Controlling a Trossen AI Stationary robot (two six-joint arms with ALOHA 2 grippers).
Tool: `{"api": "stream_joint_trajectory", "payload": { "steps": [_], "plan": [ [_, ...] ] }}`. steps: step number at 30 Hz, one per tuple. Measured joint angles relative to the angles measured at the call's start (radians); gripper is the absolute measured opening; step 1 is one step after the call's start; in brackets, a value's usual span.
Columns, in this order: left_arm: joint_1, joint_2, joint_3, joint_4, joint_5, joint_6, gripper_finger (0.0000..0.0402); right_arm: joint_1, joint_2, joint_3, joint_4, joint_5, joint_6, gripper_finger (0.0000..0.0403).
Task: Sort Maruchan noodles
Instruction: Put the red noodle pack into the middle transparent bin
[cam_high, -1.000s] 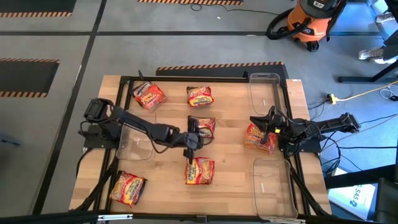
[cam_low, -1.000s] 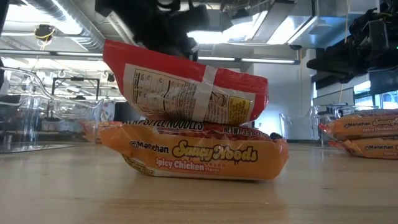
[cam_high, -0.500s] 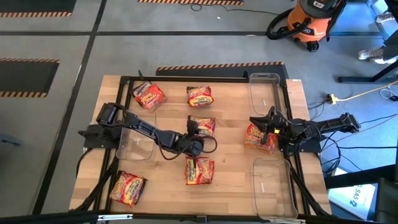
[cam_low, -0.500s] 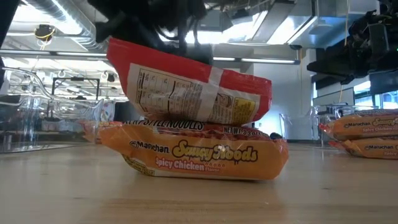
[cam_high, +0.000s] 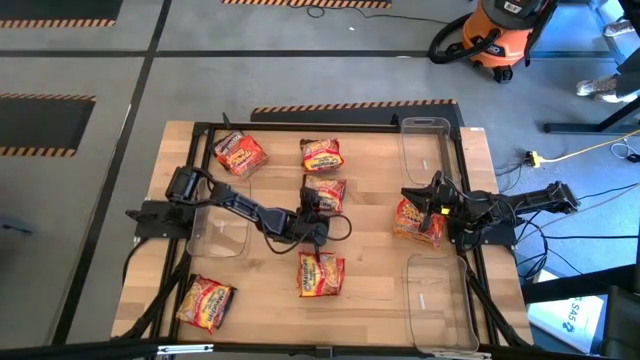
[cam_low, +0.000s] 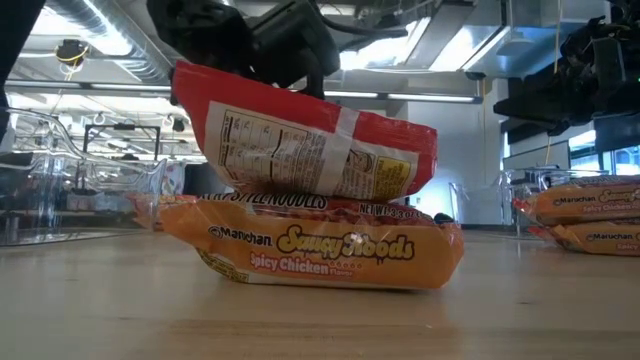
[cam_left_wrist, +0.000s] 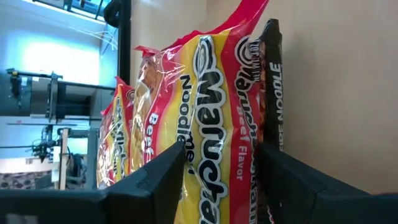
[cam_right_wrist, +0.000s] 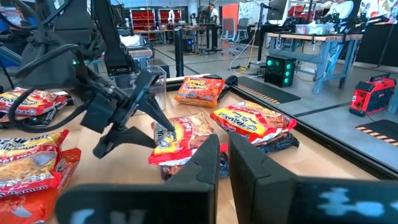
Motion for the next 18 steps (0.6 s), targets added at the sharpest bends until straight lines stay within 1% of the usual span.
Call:
{"api": "stream_joint_trajectory", "payload": {
  "steps": [3, 8, 14, 18],
  "plan": [
    [0.008, 0.000, 0.000, 0.001, -0.003, 0.000, 0.0162, 0.000, 0.000, 0.000, 0.000, 0.000, 0.001, 0.0017],
    [0.019, 0.000, 0.000, 0.014, -0.028, 0.000, 0.0106, 0.000, 0.000, 0.000, 0.000, 0.000, 0.001, 0.0017],
    [0.016, 0.000, -0.002, 0.029, -0.026, 0.004, 0.0044, 0.000, 0.000, 0.000, -0.001, 0.000, 0.001, 0.0017],
    [0.008, 0.000, -0.002, 0.030, -0.035, 0.004, 0.0014, 0.000, 0.000, 0.000, 0.000, 0.000, 0.001, 0.0017]
  ]
}}
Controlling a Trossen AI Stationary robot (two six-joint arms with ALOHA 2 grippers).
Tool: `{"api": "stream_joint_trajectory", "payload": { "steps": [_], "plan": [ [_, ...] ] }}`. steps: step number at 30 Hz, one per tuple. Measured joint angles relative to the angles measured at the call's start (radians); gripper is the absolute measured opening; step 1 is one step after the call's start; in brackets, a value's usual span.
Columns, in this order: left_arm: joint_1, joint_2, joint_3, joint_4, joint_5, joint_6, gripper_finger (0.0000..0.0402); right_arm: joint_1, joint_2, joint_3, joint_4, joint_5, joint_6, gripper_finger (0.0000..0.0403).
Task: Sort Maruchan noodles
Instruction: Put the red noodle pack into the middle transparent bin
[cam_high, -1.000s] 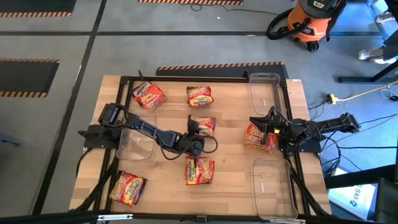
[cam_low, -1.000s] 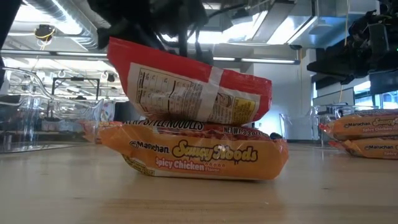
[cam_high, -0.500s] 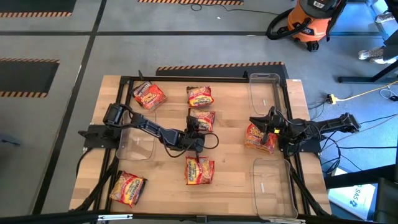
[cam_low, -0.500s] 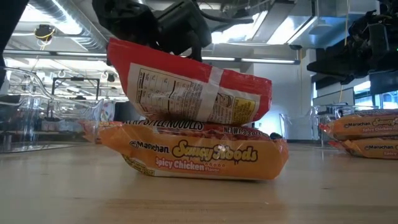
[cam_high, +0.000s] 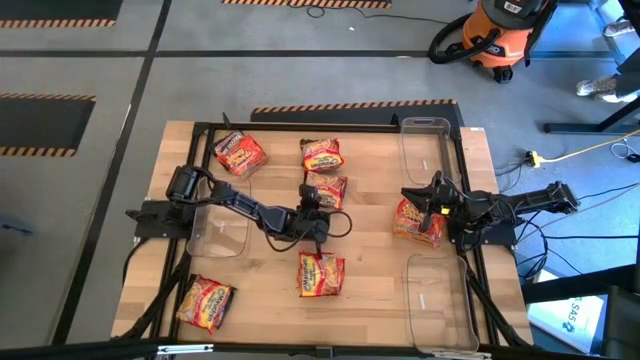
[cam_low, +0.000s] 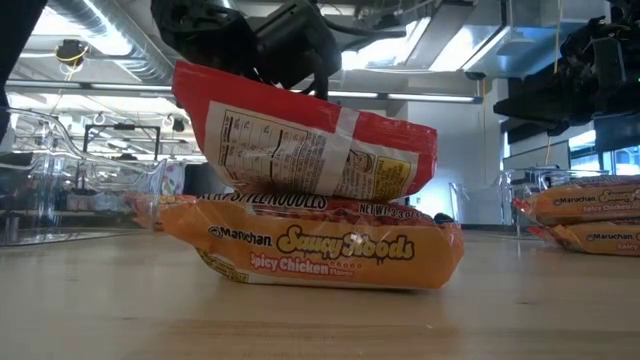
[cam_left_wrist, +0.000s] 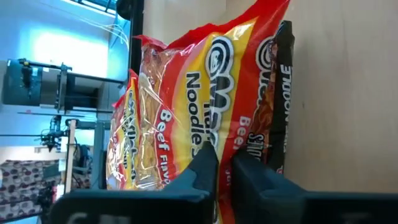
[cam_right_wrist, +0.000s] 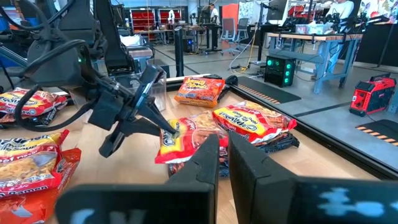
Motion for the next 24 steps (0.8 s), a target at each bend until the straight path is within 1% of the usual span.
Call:
{"api": "stream_joint_trajectory", "payload": {
  "steps": [3, 10, 13, 18, 20, 24],
  "plan": [
    [-0.008, 0.000, 0.000, 0.003, -0.001, 0.000, 0.0006, 0.000, 0.000, 0.000, 0.000, 0.000, 0.000, 0.0017],
    [-0.028, -0.023, 0.000, 0.002, 0.013, 0.000, 0.0005, 0.000, 0.000, 0.000, 0.006, 0.000, 0.000, 0.0017],
    [-0.033, -0.072, -0.002, -0.008, 0.027, -0.012, 0.0004, 0.000, 0.000, -0.002, 0.022, -0.007, 0.003, 0.0017],
    [-0.032, -0.160, -0.001, -0.015, 0.071, -0.062, 0.0004, 0.000, 0.000, -0.002, 0.049, -0.019, 0.054, 0.0017],
    [-0.032, -0.197, -0.001, -0.016, 0.082, -0.080, 0.0004, 0.000, 0.000, -0.002, 0.050, -0.039, 0.062, 0.0017],
    [-0.029, -0.264, -0.001, -0.023, 0.142, -0.112, 0.0004, 0.000, 0.000, -0.002, 0.063, -0.052, 0.082, 0.0017]
  ]
}}
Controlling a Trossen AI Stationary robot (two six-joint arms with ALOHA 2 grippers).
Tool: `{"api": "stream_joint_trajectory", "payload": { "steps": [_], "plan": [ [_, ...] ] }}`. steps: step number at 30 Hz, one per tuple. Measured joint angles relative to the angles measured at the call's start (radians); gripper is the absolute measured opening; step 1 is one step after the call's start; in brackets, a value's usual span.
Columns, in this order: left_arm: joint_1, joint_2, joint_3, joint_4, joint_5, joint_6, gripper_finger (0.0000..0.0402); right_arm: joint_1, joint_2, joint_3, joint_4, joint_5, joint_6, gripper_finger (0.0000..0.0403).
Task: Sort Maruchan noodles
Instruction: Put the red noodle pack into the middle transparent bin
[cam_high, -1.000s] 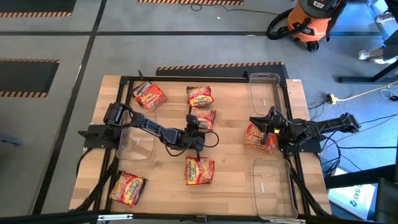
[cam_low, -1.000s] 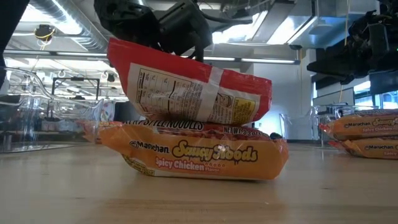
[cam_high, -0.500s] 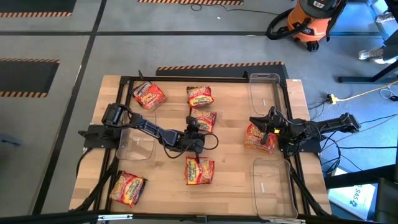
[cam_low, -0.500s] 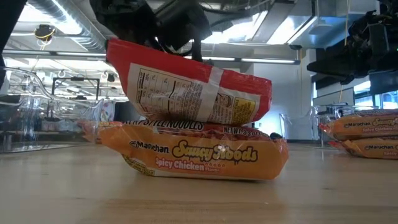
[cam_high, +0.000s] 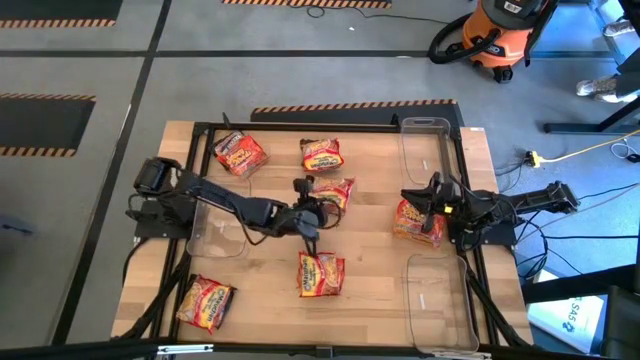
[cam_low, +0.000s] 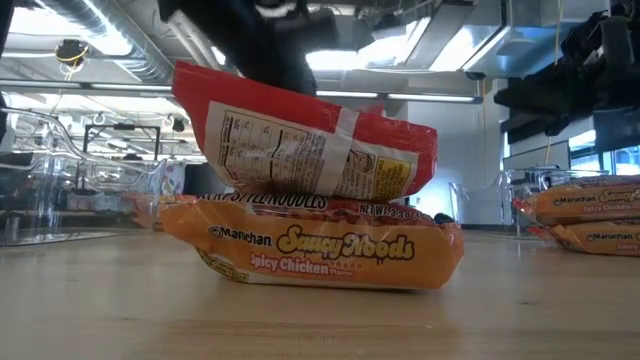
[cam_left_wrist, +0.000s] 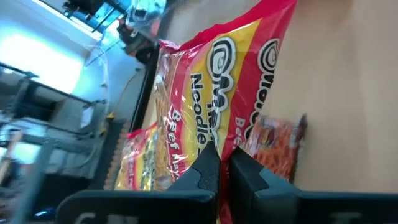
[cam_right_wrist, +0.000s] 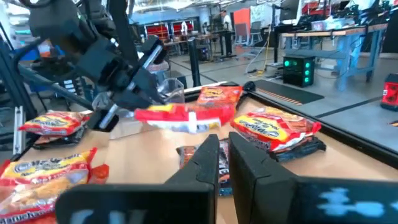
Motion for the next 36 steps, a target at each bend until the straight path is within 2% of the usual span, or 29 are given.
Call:
{"api": "stream_joint_trajectory", "payload": {
  "steps": [9, 11, 14, 20, 23, 29, 36],
  "plan": [
    [0.031, -0.138, -0.018, -0.041, 0.145, -0.118, 0.0004, 0.000, 0.005, 0.000, 0.060, 0.015, 0.002, 0.0019],
    [0.047, -0.170, -0.061, -0.039, 0.170, -0.122, 0.0004, 0.000, 0.021, 0.000, 0.068, 0.033, 0.001, 0.0031],
    [0.086, -0.208, -0.152, 0.066, 0.258, -0.150, 0.0004, 0.000, 0.061, 0.000, 0.105, 0.040, 0.001, 0.0067],
    [0.167, -0.241, -0.312, 0.406, 0.463, -0.213, 0.0005, -0.002, 0.225, 0.001, 0.263, 0.064, -0.032, 0.0162],
    [0.201, -0.241, -0.336, 0.470, 0.538, -0.245, 0.0005, -0.002, 0.328, 0.009, 0.342, 0.086, -0.065, 0.0201],
    [0.238, -0.241, -0.338, 0.543, 0.551, -0.298, 0.0007, -0.002, 0.544, 0.126, 0.347, 0.140, -0.195, 0.0249],
    [0.267, -0.241, -0.338, 0.706, 0.542, -0.352, 0.0008, -0.002, 0.780, 0.254, 0.348, 0.204, -0.461, 0.0253]
  ]
}}
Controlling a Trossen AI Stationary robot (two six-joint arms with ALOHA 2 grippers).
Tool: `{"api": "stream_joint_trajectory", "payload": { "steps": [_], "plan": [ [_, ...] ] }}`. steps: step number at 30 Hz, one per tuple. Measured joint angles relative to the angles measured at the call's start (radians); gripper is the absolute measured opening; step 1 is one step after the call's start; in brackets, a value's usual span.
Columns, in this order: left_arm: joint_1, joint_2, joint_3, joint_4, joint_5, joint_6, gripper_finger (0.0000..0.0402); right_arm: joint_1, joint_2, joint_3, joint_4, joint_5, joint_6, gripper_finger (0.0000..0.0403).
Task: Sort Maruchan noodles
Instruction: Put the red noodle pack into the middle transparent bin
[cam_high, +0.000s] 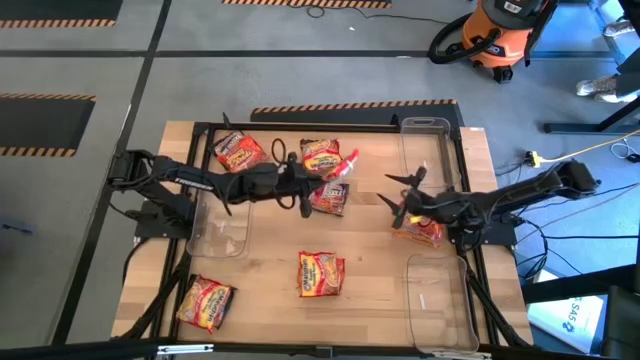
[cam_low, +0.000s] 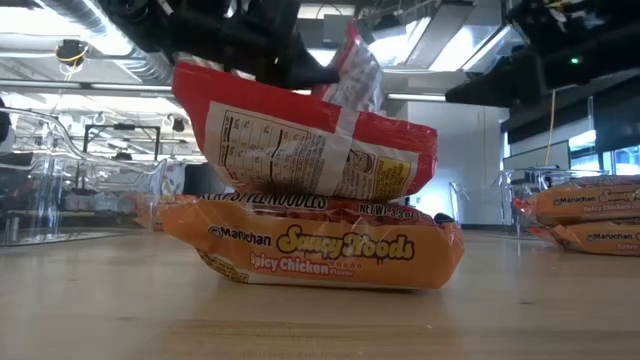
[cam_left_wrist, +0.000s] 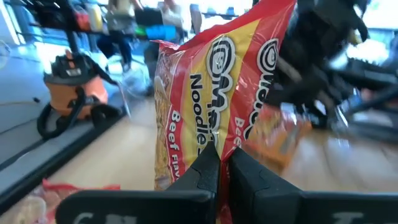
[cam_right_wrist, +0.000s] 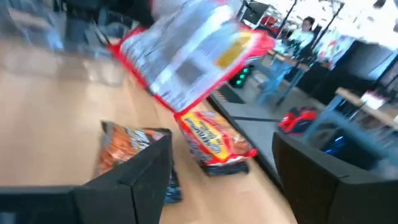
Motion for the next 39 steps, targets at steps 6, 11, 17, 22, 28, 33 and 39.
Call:
{"api": "stream_joint_trajectory", "payload": {
  "steps": [6, 11, 17, 22, 28, 33, 39],
  "plan": [
    [0.013, 0.013, 0.001, 0.186, -0.052, -0.031, 0.0008, 0.000, 0.143, 0.101, 0.008, -0.001, -0.177, 0.0241],
    [0.015, 0.021, 0.001, 0.239, -0.045, -0.049, 0.0009, -0.002, 0.235, 0.153, 0.061, -0.001, -0.256, 0.0234],
    [0.009, 0.022, 0.001, 0.282, -0.044, -0.064, 0.0009, -0.063, 0.297, 0.166, 0.127, -0.048, -0.248, 0.0232],
    [0.001, 0.021, 0.001, 0.300, 0.045, -0.038, 0.0009, -0.184, 0.307, 0.165, 0.160, -0.259, -0.047, 0.0232],
    [-0.022, 0.021, 0.001, 0.303, 0.155, 0.037, 0.0009, -0.393, 0.307, 0.164, 0.211, -0.730, 0.151, 0.0232],
    [-0.040, 0.021, 0.001, 0.297, 0.188, 0.079, 0.0009, -0.515, 0.301, 0.164, 0.241, -1.133, 0.270, 0.0232],
    [-0.034, 0.021, 0.001, 0.286, 0.206, 0.093, 0.0009, -0.549, 0.292, 0.163, 0.243, -1.296, 0.328, 0.0232]
  ]
}}
